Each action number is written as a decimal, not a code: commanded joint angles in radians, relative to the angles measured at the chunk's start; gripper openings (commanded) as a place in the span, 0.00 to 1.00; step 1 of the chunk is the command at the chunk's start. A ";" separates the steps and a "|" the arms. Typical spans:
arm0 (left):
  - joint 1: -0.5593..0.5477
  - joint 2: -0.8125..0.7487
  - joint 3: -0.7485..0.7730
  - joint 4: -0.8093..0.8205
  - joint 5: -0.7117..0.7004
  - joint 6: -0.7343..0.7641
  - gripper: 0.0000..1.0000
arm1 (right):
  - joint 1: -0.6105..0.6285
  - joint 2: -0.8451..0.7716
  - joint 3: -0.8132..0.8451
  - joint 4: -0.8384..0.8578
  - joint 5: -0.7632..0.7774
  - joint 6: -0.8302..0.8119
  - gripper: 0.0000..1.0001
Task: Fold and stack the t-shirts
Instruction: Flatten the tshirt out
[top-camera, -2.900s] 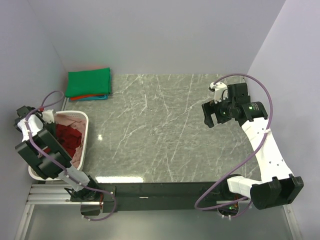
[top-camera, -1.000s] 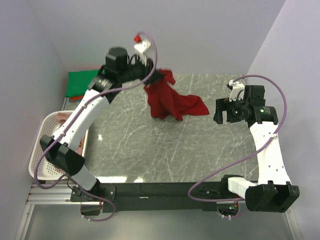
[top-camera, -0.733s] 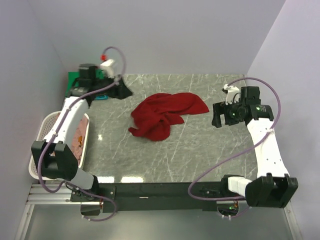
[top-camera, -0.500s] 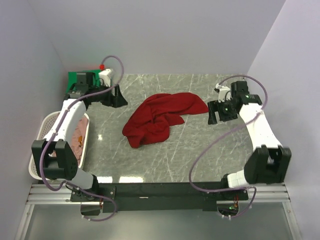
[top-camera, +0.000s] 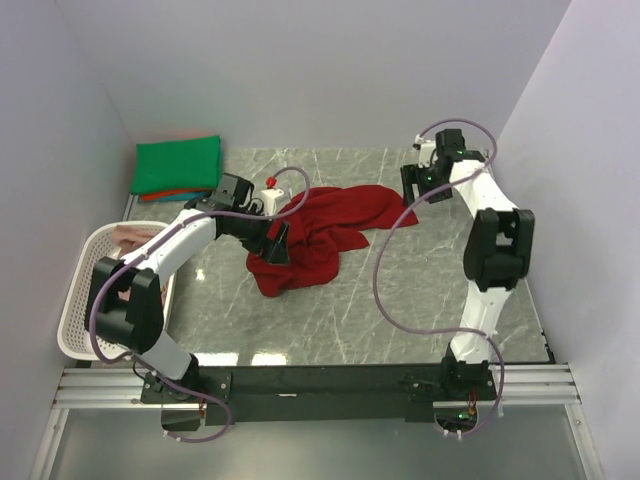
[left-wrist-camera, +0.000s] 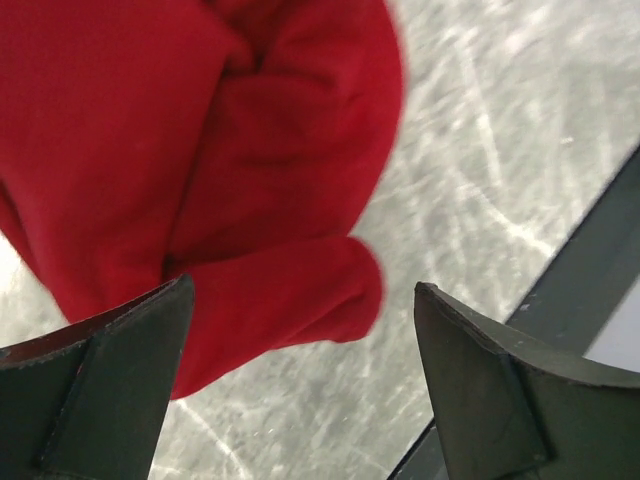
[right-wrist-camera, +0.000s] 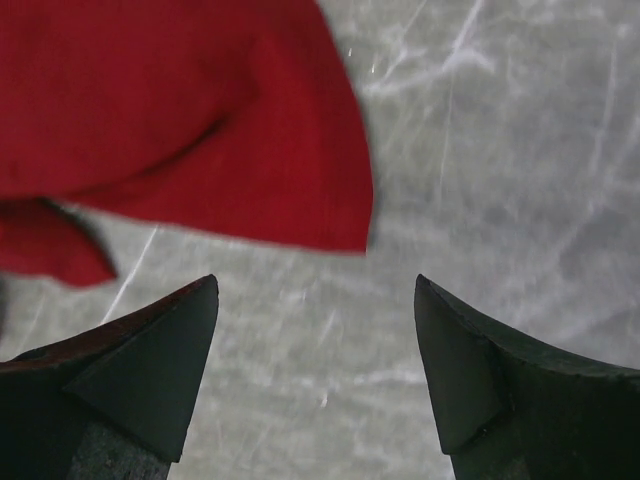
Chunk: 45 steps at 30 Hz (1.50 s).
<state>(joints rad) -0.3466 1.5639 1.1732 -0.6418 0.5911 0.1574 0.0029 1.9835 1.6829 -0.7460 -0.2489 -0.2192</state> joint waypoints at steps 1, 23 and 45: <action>0.003 0.008 -0.038 -0.010 -0.088 0.025 0.96 | 0.026 0.089 0.118 0.028 0.043 0.049 0.85; 0.136 0.312 0.224 -0.130 -0.289 0.083 0.06 | 0.002 0.100 0.003 -0.027 0.091 0.004 0.00; -0.064 0.329 0.482 -0.006 -0.119 0.126 0.72 | -0.121 -0.048 -0.148 -0.049 -0.125 0.075 0.53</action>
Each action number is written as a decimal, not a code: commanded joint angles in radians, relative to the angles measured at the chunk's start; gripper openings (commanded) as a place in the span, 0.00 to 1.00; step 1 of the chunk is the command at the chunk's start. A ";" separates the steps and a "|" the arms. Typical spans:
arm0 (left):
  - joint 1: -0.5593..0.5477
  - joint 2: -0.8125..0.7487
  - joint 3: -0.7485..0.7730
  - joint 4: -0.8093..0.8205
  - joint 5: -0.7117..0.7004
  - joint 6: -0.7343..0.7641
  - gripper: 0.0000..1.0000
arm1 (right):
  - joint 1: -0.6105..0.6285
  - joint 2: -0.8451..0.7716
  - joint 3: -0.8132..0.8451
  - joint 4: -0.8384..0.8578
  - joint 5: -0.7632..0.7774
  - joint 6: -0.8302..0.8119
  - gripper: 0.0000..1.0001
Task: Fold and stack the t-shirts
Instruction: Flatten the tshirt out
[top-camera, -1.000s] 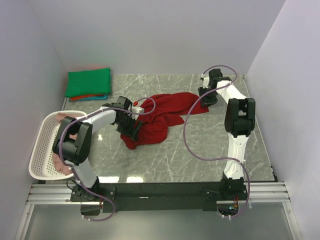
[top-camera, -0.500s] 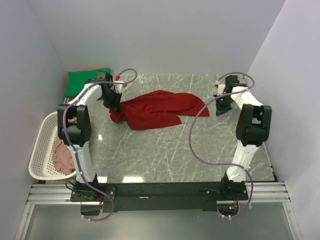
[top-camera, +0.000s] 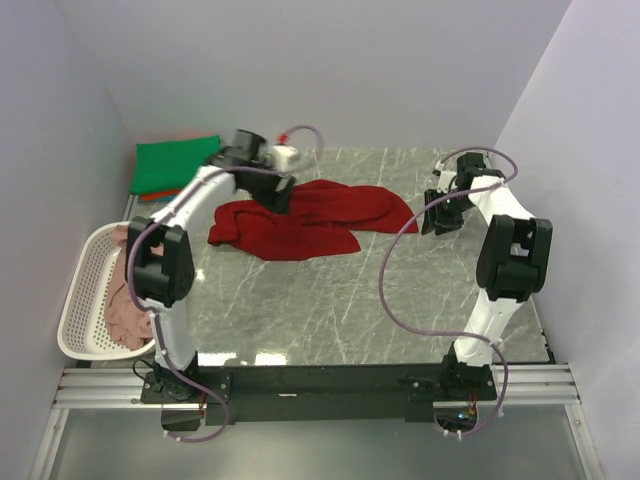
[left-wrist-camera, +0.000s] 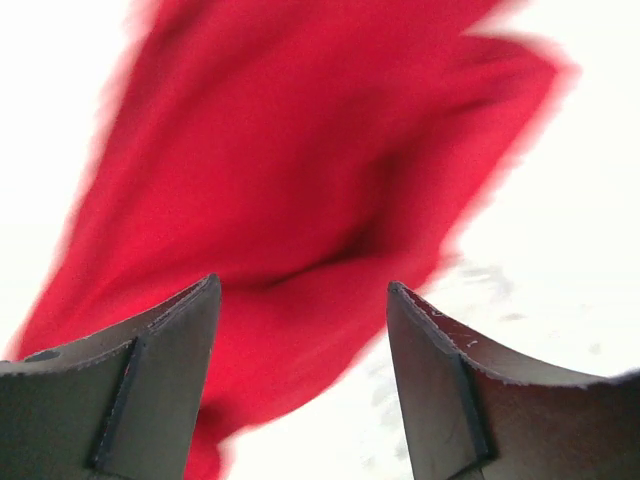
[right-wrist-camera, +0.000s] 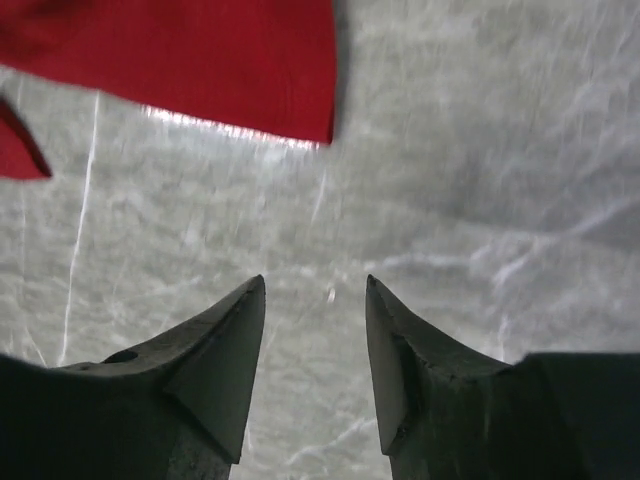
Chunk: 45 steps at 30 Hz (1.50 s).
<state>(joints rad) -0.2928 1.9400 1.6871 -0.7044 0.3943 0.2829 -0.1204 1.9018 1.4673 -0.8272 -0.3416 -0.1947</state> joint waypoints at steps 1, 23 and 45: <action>-0.146 -0.029 -0.030 0.066 0.080 -0.008 0.72 | 0.010 0.061 0.080 0.040 -0.027 0.066 0.53; -0.416 0.321 0.174 0.140 0.062 -0.133 0.76 | 0.116 0.298 0.205 0.142 0.053 0.175 0.43; -0.345 0.019 -0.325 0.019 0.055 -0.041 0.01 | 0.056 0.037 0.030 0.080 0.024 0.127 0.00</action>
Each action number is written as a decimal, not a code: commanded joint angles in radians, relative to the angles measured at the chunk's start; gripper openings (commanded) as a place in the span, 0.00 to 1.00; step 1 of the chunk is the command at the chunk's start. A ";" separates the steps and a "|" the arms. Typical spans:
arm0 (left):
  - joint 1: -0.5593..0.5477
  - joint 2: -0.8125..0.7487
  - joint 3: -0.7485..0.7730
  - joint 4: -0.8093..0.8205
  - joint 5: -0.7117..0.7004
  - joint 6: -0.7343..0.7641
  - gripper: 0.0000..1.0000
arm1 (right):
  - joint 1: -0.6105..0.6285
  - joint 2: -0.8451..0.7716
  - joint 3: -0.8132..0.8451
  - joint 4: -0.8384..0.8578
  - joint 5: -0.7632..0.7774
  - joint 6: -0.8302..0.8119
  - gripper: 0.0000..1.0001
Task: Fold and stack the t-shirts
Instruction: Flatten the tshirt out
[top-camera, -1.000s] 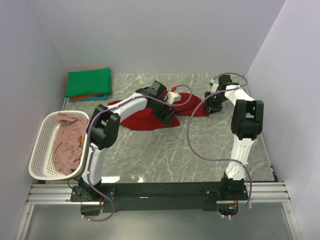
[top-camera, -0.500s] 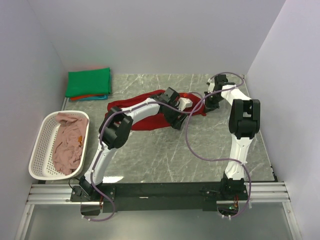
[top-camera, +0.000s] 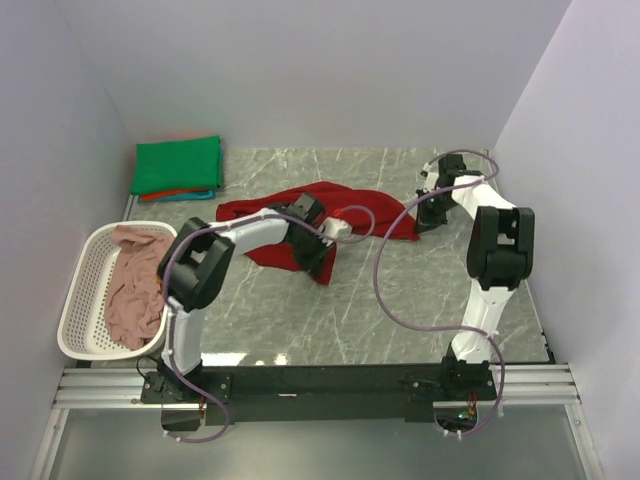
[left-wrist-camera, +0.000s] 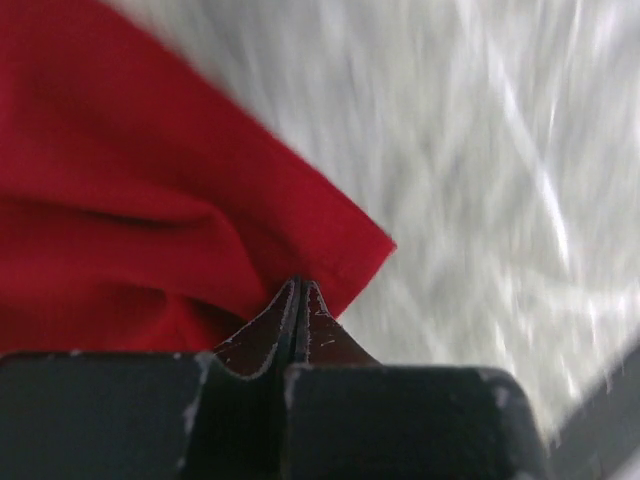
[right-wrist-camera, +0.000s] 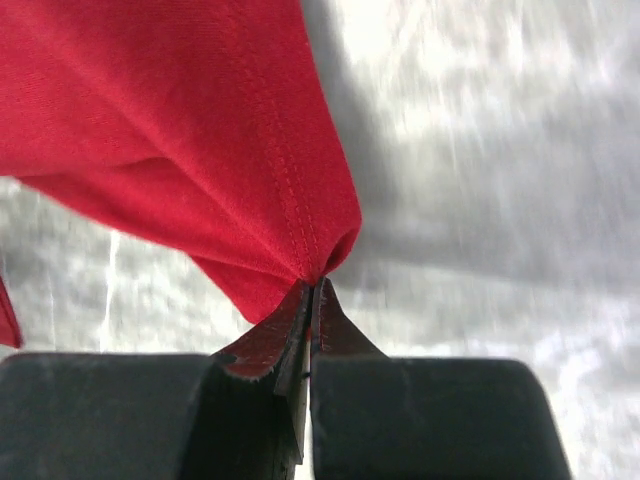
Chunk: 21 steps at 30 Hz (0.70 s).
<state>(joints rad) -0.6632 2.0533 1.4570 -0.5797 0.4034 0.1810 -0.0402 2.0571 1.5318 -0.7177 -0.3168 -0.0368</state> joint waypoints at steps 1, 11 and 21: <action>0.037 -0.157 -0.124 -0.133 0.055 0.074 0.00 | -0.026 -0.153 -0.053 -0.031 0.007 -0.041 0.00; 0.295 -0.410 -0.304 -0.377 0.084 0.351 0.01 | -0.055 -0.334 -0.278 -0.051 0.062 -0.130 0.00; 0.014 -0.501 -0.322 -0.054 0.039 0.137 0.70 | -0.053 -0.295 -0.236 -0.060 0.028 -0.100 0.00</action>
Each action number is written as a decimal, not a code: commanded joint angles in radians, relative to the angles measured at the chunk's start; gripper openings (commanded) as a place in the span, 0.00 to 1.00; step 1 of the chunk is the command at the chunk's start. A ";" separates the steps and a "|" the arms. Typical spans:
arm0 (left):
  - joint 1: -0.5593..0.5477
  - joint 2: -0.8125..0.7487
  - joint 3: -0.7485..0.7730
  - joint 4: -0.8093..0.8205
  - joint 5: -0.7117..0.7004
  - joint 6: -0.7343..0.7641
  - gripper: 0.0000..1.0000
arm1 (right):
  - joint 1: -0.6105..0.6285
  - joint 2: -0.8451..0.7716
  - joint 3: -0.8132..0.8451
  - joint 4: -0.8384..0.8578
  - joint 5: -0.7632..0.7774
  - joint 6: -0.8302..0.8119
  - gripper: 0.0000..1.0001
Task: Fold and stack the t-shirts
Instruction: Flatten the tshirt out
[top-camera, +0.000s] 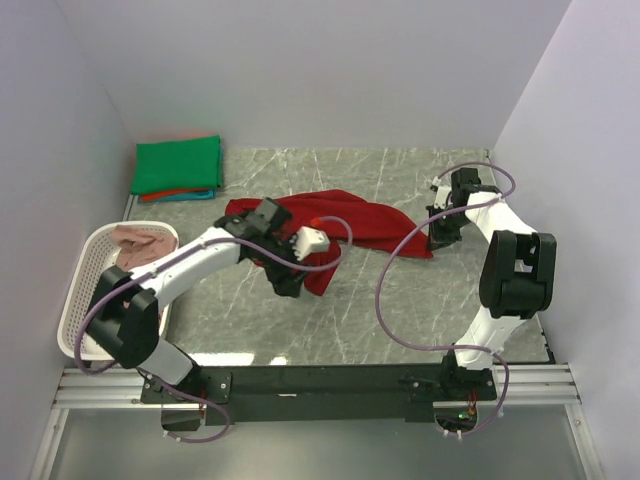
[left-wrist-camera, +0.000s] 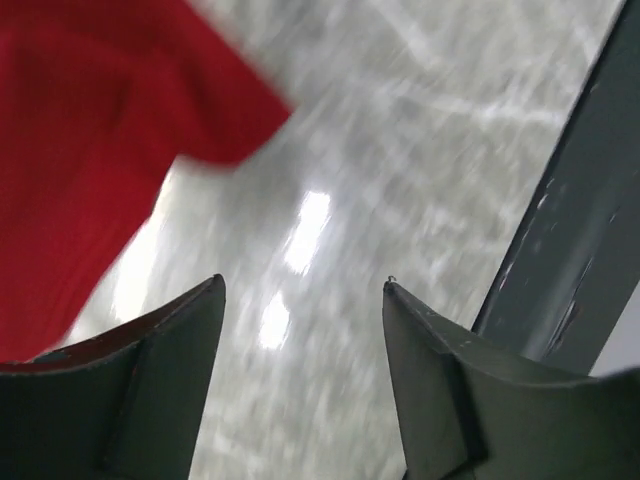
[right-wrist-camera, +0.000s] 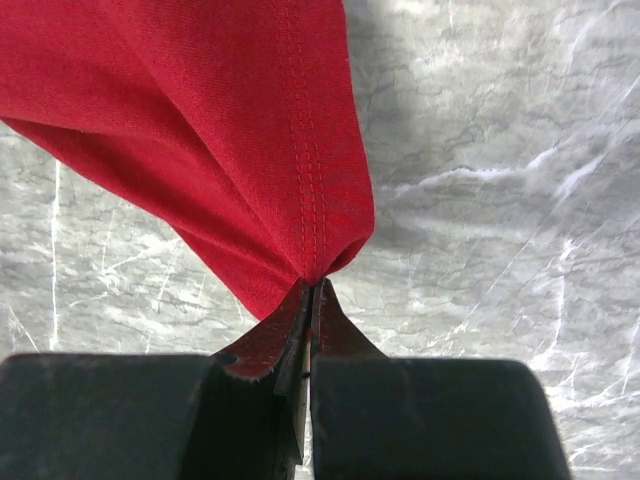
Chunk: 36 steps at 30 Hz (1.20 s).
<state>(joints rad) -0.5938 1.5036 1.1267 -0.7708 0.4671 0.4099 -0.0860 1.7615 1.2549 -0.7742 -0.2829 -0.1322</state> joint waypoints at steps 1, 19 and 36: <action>-0.069 0.070 0.022 0.162 -0.048 -0.109 0.70 | -0.008 0.004 0.052 -0.004 -0.007 -0.004 0.00; -0.242 0.401 0.113 0.366 -0.403 -0.175 0.68 | -0.009 0.044 0.113 -0.022 -0.010 -0.012 0.00; 0.216 0.049 0.311 0.001 -0.068 -0.085 0.00 | -0.104 -0.013 0.294 -0.122 -0.035 -0.064 0.00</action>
<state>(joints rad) -0.5217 1.6688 1.2667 -0.6788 0.2893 0.2951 -0.1570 1.8088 1.4521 -0.8631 -0.3088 -0.1711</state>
